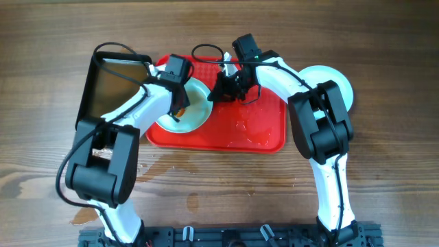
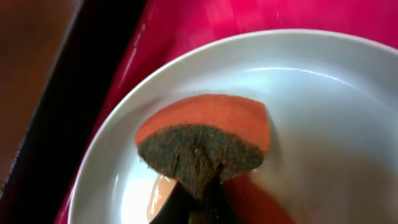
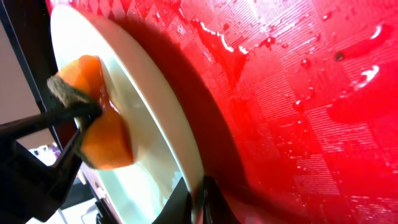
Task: Clean dirty plates on tray and stack at the side
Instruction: 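Scrub the last plate with the sponge while right gripper holds its rim, then lift the sponge back over the black tray with the left gripper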
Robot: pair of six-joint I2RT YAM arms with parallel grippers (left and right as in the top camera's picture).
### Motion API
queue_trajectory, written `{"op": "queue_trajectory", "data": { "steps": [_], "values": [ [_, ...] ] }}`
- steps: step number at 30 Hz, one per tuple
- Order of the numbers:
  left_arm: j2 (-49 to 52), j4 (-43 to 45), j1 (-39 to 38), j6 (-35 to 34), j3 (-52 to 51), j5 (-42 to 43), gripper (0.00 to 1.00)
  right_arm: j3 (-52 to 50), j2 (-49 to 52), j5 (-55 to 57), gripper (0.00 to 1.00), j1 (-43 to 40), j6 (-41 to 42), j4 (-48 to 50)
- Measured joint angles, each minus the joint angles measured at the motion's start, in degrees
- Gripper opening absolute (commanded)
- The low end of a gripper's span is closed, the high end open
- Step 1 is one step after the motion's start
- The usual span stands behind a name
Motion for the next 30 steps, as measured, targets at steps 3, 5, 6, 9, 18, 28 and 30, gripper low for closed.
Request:
{"op": "queue_trajectory", "data": {
  "steps": [3,5,6,9,18,28,30],
  "values": [
    [-0.7,-1.4,1.9,4.5,0.1,12.1,0.04,0.0,0.0,0.2,0.04,-0.2,-0.8,-0.2],
    [-0.7,-1.6,2.2,7.7,0.0,23.2,0.04,0.0,0.0,0.2,0.05,-0.5,-1.1,-0.3],
    [-0.5,-1.8,2.1,9.4,-0.2,29.3,0.04,0.0,0.0,0.3,0.04,-0.5,-1.1,-0.3],
    [0.2,-1.4,1.7,12.7,-0.6,39.9,0.04,0.0,0.0,0.7,0.04,-0.5,-1.1,-0.3],
    [-0.4,-5.4,5.2,14.9,2.4,49.1,0.04,0.0,0.3,0.2,0.04,-0.4,-0.7,-0.3],
    [-21.7,-10.5,19.1,14.9,6.4,50.4,0.04,0.0,0.5,-0.4,0.04,-1.0,0.4,1.3],
    [-22.5,-11.6,21.0,14.9,6.4,49.7,0.04,0.0,0.5,-0.4,0.04,-1.7,0.3,1.6]
  ]
}}
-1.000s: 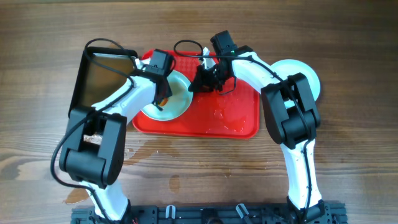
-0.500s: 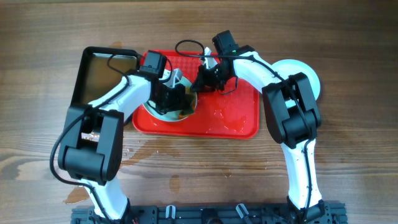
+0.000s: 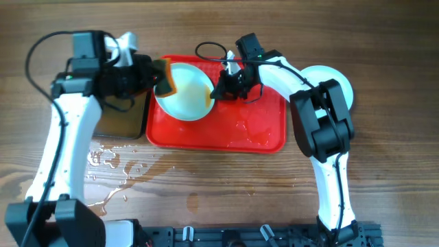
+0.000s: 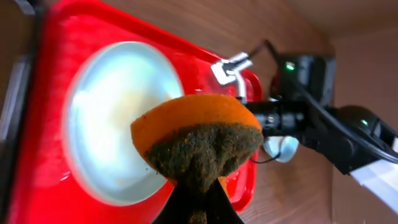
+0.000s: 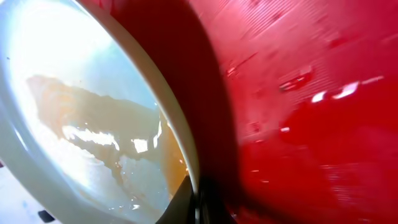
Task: Clean dirty plates on tray and stack at the side
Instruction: 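Lift the sponge back over the black tray with the left gripper, then lift the last plate with the right gripper and stack it on the pile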
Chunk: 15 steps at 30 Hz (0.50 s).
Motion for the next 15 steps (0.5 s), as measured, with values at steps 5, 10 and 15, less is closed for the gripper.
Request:
{"op": "queue_trajectory", "data": {
  "steps": [5,10,15],
  "values": [
    [0.2,-2.1,1.3,0.0,0.0,-6.6,0.04,0.0,-1.9,5.2,0.04,-1.6,-1.6,-3.0],
    [0.2,-3.1,1.3,0.0,-0.1,-13.6,0.04,-0.2,-12.5,25.4,0.04,1.2,-4.0,-8.2],
    [0.2,-3.3,1.3,0.0,-0.2,-16.9,0.04,-0.1,-21.7,51.9,0.04,8.8,-4.9,-12.5]
  ]
}}
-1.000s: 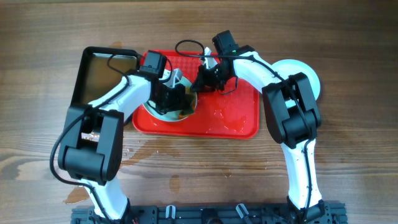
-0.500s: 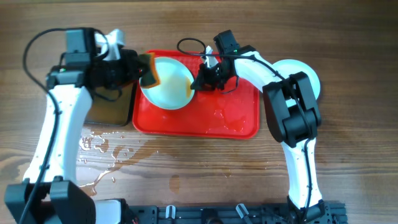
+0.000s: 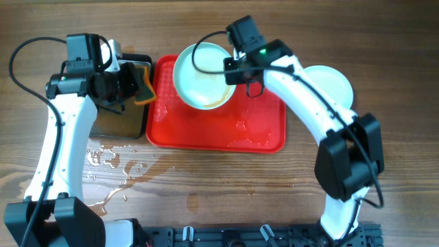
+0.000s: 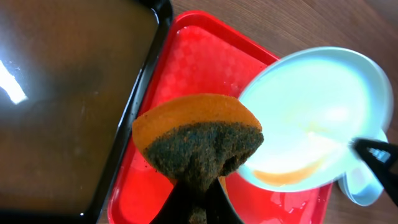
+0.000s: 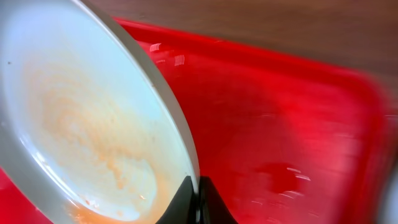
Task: Clean dirty plates on tray and stack at the side
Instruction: 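Lift the last plate with the right gripper and stack it on the pile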
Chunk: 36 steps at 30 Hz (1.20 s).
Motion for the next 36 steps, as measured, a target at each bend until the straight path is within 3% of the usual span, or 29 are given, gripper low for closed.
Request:
{"op": "queue_trajectory", "data": {
  "steps": [10,15,20,27,31,36],
  "values": [
    [0.0,-0.1,0.0,0.0,-0.1,-0.8,0.04,0.0,-0.8,46.7,0.04,14.2,-0.8,-3.9],
    [0.0,-0.1,0.0,0.0,-0.1,-0.8,0.04,0.0,-0.8,62.2,0.04,19.2,-0.9,-3.9],
    [0.0,-0.2,0.0,0.0,-0.1,-0.8,0.04,0.0,-0.8,70.2,0.04,20.5,-0.9,-3.8],
    [0.0,-0.2,0.0,0.0,-0.1,-0.8,0.04,0.0,-0.8,70.1,0.04,20.4,-0.9,-3.7],
    [0.0,-0.2,0.0,0.0,-0.1,-0.8,0.04,0.0,-0.8,53.0,0.04,17.2,-2.7,-3.8],
    [0.0,-0.2,0.0,0.0,-0.1,-1.2,0.04,0.0,-1.1,25.8,0.04,3.4,-5.8,-6.0]
  ]
}}
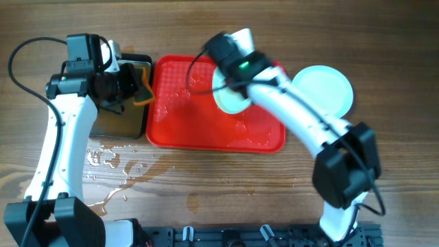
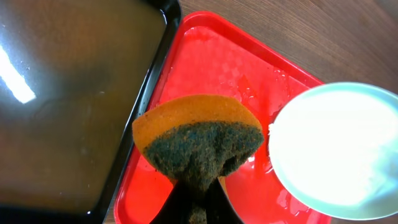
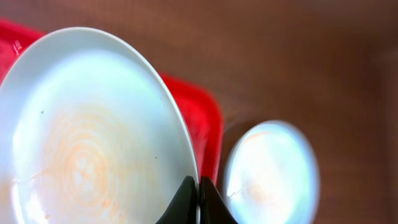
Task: Clean dirty plates on tray and stack at the side
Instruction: 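Lift the last plate with the right gripper and stack it on the pile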
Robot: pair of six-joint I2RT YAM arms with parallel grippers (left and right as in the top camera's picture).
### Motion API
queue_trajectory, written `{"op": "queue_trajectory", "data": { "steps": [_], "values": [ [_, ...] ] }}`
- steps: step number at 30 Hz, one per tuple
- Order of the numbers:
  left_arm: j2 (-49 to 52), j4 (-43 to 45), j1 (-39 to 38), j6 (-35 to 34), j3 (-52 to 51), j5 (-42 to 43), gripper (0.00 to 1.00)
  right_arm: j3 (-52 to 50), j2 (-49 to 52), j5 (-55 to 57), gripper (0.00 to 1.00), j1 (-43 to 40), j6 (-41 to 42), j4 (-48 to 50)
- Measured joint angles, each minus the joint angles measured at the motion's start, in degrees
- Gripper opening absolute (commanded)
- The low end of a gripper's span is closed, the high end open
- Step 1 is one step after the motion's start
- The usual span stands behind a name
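My right gripper [image 3: 198, 190] is shut on the rim of a white plate [image 3: 87, 130] with faint orange smears, held up over the right half of the red tray [image 1: 185, 130]. In the overhead view the plate [image 1: 230, 97] hangs under that gripper [image 1: 236, 72]. Another white plate [image 1: 324, 88] lies on the table right of the tray, also seen as the plate on the table [image 3: 270, 168]. My left gripper [image 1: 134, 86] is shut on an orange sponge [image 2: 198, 140] with a dark scrub side, above the seam between the black tray and the red tray.
A black tray [image 2: 62, 93] of brownish water stands left of the red tray [image 2: 205, 62]. Spilled water [image 1: 113, 165] spreads over the wooden table in front of the black tray. Drops of water lie on the red tray's floor.
The right arm has carried the plate from the tray's back middle to over its right half, nearer the plate on the table. The left arm and sponge have not moved.
First the sponge was pressed into the plate on the tray while my right gripper held its rim. Then the sponge was off at the plate's left edge. Then it hung over the black tray's edge with the plate lifted, and now the plate is farther right.
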Motion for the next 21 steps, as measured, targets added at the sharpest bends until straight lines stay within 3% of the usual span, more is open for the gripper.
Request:
{"op": "queue_trajectory", "data": {
  "steps": [5,13,19,21],
  "values": [
    [0.0,0.4,0.0,0.0,0.0,-0.4,0.04,0.0,-1.8,-21.7,0.04,-20.0,-3.0,-5.0],
    [0.0,2.2,0.0,0.0,0.0,-1.7,0.04,-2.7,-2.0,-30.9,0.04,-44.8,0.2,-5.7],
    [0.0,3.0,0.0,0.0,-0.1,-1.9,0.04,-14.5,-2.0,-31.8,0.05,-51.3,3.4,1.8],
    [0.0,3.2,0.0,0.0,-0.1,-2.0,0.04,-18.6,-2.0,-33.1,0.12,-51.2,3.8,4.7]
  ]
}}
